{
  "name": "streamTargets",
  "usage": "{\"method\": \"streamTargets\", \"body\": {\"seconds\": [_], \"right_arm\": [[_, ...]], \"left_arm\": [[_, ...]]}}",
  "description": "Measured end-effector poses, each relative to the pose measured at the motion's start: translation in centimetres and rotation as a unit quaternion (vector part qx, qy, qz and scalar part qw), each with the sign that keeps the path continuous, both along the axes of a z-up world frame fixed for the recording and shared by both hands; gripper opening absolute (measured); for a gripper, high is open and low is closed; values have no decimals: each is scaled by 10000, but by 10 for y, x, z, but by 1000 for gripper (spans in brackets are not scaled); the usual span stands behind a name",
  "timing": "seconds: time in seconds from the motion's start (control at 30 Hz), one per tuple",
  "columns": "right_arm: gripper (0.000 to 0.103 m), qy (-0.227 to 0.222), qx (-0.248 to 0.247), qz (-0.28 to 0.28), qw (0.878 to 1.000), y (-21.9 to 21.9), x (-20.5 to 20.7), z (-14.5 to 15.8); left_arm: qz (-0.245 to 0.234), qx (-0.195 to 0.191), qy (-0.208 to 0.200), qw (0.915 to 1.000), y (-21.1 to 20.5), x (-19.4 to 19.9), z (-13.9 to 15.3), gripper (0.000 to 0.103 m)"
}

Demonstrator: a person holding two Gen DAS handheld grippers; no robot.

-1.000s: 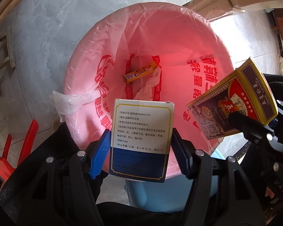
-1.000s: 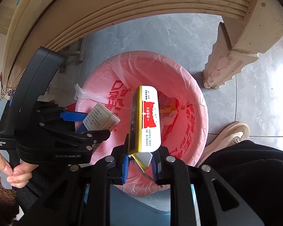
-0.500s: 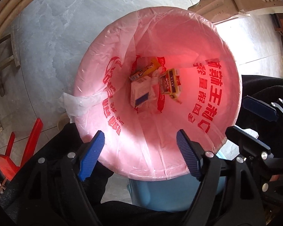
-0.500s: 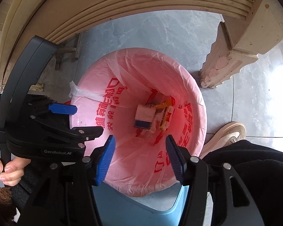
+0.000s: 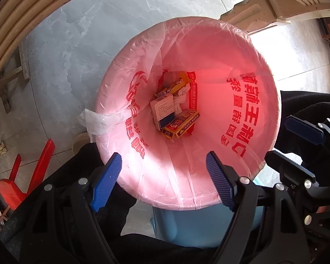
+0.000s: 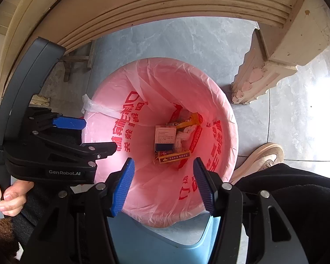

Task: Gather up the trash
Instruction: 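Raise both open tools from the bin back toward the table, then reach the right tool to the black box and grasp it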

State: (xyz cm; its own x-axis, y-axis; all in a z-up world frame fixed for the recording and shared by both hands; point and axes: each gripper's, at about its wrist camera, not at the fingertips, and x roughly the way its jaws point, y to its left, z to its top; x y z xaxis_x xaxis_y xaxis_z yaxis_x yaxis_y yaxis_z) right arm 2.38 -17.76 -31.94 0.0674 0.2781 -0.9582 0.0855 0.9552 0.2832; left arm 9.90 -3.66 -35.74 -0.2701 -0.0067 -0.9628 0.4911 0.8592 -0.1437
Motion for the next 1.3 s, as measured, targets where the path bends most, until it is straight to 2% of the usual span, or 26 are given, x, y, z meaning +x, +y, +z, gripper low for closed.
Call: {"method": "streamTargets", "body": {"seconds": [0.17, 0.23, 0.3, 0.4, 0.47, 0.57, 0.6, 0.77, 0.87, 0.97, 1.07, 1.13, 1.2, 1.3], "right_arm": [[55, -103, -58, 26, 9999, 1, -3, 14], [60, -181, -66, -1, 9998, -1, -4, 24], [67, -330, -66, -63, 9994, -5, -5, 39], [67, -588, -64, -59, 9982, -11, -6, 69], [68, -800, -41, -73, 9968, -17, -4, 93], [80, -1163, -27, -77, 9932, -27, 1, 134], [81, -1313, -47, -67, 9913, -30, 4, 149], [85, -1968, -326, 162, 9798, -41, 25, 220], [90, -2307, -462, 303, 9714, -46, 41, 263], [91, -2606, -517, 395, 9632, -51, 58, 302], [93, -2747, -401, 441, 9597, -56, 75, 332], [95, -2734, -187, 387, 9609, -61, 85, 343], [95, -2655, 124, 332, 9635, -62, 93, 347], [95, -2537, 401, 247, 9661, -63, 105, 349]], "left_arm": [[18, -24, -169, 9999, 2, -3, 14, 77], [30, -8, -276, 9996, 3, -5, 23, 77], [79, -79, -336, 9994, 7, -8, 35, 77], [171, -121, -543, 9983, 16, -11, 62, 77], [270, -149, -729, 9969, 25, -11, 87, 77], [457, -212, -1095, 9927, 42, -4, 136, 77], [532, -231, -1242, 9906, 47, 1, 154, 77], [988, -322, -1932, 9756, 74, 38, 250, 77], [1003, -148, -2365, 9663, 74, 62, 296, 82], [995, -129, -2578, 9610, 68, 84, 329, 83], [961, -89, -2693, 9582, 56, 100, 348, 83], [1005, -206, -2485, 9632, 52, 113, 350, 83], [1053, -207, -2321, 9668, 46, 124, 348, 83], [1038, 2, -2365, 9661, 41, 132, 345, 83]]}}
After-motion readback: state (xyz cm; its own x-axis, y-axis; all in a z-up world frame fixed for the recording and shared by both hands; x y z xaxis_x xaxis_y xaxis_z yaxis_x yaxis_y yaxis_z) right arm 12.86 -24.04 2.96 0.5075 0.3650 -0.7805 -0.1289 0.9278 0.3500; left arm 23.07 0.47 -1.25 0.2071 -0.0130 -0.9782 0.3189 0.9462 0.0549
